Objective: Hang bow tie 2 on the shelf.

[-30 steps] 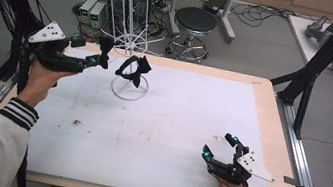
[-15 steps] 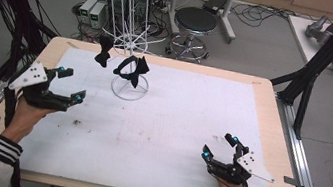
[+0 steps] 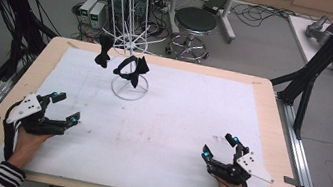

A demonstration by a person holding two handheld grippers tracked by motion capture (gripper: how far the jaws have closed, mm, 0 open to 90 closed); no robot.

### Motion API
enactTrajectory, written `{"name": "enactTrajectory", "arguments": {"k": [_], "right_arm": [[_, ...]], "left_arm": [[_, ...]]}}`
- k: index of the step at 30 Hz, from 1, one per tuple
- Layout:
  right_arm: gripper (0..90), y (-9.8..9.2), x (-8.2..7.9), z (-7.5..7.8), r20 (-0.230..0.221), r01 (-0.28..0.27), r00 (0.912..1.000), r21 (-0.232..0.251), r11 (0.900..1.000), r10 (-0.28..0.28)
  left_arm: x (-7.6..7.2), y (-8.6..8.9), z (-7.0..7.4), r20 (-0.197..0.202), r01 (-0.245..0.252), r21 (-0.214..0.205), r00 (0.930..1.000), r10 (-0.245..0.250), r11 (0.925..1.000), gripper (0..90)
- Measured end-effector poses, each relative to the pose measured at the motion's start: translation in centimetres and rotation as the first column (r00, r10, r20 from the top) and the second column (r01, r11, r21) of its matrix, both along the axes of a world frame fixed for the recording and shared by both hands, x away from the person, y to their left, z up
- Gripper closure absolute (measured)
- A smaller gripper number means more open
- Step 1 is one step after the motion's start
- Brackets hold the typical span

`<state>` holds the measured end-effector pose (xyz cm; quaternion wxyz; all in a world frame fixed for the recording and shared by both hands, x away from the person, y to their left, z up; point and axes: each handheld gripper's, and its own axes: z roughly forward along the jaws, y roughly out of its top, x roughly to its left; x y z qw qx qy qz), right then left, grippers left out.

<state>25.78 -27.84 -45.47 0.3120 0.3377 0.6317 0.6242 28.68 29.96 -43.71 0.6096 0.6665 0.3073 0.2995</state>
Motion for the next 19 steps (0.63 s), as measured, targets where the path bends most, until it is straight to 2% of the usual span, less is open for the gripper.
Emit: {"name": "enactTrajectory", "arguments": {"k": [4, 6, 7, 19], "right_arm": [[11.1, 0.0, 0.0, 0.0, 0.000, -0.001, 1.0000, 0.001, 1.0000, 0.001], [11.1, 0.0, 0.0, 0.0, 0.000, -0.001, 1.0000, 0.000, 1.0000, 0.001], [11.1, 0.0, 0.0, 0.0, 0.000, -0.001, 1.0000, 0.001, 1.0000, 0.001], [11.1, 0.0, 0.0, 0.0, 0.000, -0.001, 1.0000, 0.003, 1.0000, 0.001]], "left_arm": [[-0.6, 0.4, -1.1, 0.026, -0.037, -0.025, 0.9990, 0.038, 0.9990, 12.3], [-0.7, 0.6, -1.4, 0.031, -0.040, -0.023, 0.9987, 0.041, 0.9989, 12.3], [-0.8, 0.6, -1.5, 0.035, -0.044, -0.036, 0.9984, 0.045, 0.9984, 12.3], [-1.0, 0.8, -1.7, 0.055, -0.039, -0.054, 0.9976, 0.042, 0.9978, 12.9]]}}
